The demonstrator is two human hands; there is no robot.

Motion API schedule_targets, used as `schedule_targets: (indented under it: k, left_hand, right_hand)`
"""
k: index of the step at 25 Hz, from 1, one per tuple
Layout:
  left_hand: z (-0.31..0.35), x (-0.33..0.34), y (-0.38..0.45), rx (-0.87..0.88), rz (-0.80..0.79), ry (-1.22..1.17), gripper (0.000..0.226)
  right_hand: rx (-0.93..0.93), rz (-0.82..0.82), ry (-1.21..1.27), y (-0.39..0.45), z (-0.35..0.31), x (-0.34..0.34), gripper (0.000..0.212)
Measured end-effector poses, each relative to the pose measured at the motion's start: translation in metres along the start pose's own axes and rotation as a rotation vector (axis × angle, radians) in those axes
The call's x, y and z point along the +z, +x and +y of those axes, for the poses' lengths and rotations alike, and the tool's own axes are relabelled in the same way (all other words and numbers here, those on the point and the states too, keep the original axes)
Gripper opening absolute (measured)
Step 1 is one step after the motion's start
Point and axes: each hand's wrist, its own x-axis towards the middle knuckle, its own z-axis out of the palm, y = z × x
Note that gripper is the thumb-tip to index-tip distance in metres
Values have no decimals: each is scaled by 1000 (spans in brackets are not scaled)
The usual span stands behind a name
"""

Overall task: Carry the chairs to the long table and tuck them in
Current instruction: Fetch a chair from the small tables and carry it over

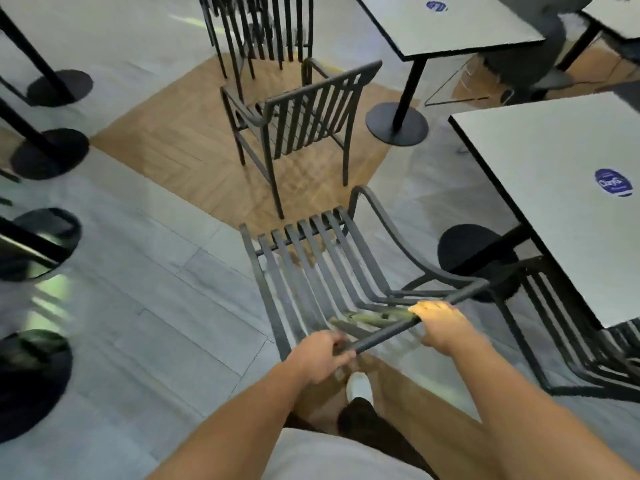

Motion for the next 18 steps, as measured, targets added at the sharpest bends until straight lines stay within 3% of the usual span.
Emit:
schedule_targets:
  k: [5, 8, 13, 18]
  left_hand:
    - [21, 39, 9, -225, 136, 101, 43]
    - [22, 39, 7, -307, 137, 135, 48]
    - [23, 38, 1, -331, 127, 284, 58]
    - [10, 42, -10, -385, 145, 231, 63]
  right_hand:
    - [-136, 56, -91, 27, 26, 10, 45]
    - [-180, 58, -177, 36, 27, 9, 26]
    - [-210, 60, -182, 47, 18, 18, 27]
    - [-238, 49, -203, 51, 3, 18, 33]
